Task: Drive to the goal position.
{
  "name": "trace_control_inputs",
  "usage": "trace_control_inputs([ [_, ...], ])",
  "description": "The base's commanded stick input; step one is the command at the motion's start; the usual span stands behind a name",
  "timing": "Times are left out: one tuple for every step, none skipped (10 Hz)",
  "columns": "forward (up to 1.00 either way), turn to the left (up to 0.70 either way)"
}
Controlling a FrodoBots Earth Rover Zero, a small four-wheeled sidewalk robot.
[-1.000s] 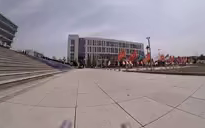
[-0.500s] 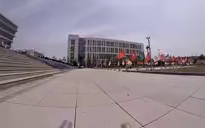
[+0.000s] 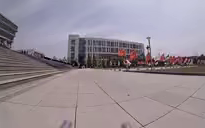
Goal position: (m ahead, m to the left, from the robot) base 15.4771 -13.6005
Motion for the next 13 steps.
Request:
trace_control_inputs([
  [0.0, 1.0],
  [0.0, 1.0],
  [0.0, 1.0],
  [0.0, 1.0],
  [0.0, 1.0],
  [0.0, 1.0],
  [0.0, 1.0],
  [0.0, 1.0],
  [0.0, 1.0],
  [0.0, 1.0],
  [0.0, 1.0],
  [0.0, 1.0],
  [0.0, 1.0],
])
